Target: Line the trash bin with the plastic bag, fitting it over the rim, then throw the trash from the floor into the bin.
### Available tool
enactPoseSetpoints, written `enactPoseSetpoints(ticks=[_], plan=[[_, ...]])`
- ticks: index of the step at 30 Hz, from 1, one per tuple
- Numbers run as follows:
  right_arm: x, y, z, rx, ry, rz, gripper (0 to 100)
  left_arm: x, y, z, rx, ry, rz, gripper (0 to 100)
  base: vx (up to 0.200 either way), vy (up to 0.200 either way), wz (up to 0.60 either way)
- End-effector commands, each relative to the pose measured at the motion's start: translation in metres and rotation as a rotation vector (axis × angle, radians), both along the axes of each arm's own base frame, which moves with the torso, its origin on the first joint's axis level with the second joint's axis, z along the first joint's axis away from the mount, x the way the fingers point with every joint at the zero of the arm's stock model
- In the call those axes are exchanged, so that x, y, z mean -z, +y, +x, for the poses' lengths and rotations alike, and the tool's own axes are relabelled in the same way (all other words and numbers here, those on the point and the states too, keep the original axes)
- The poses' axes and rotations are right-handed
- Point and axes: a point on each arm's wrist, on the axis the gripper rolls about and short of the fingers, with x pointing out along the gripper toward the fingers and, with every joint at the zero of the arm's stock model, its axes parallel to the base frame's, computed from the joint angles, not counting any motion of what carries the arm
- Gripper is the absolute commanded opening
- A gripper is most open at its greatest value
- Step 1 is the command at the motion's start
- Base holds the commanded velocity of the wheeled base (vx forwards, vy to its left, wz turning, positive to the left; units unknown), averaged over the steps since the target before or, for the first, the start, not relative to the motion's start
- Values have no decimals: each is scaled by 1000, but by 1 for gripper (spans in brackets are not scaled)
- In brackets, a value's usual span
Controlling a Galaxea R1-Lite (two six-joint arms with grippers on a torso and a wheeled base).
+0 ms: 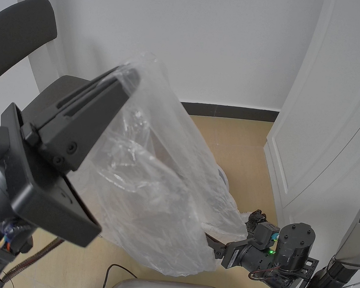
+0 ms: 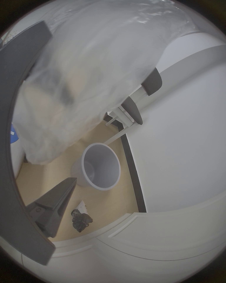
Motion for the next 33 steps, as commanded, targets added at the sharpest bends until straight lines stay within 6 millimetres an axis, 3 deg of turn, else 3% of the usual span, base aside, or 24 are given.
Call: enactPoseSetpoints(ticks=[1,17,24,33], plan=[[-1,-1,-1,1,-3,-2,0,0,-1,0,2,1,2,0,0,0,0],[-10,-8,-3,10,-61,-41,0,3,-1,0,0,7,15,0,0,0,0],[-30,-15,-4,41,-148,-38,0,7,-2,2,-7,16,33,0,0,0,0],[-65,-34,-25,62,-319,-134,0,20,0,2,-22,42,106,0,0,0,0]])
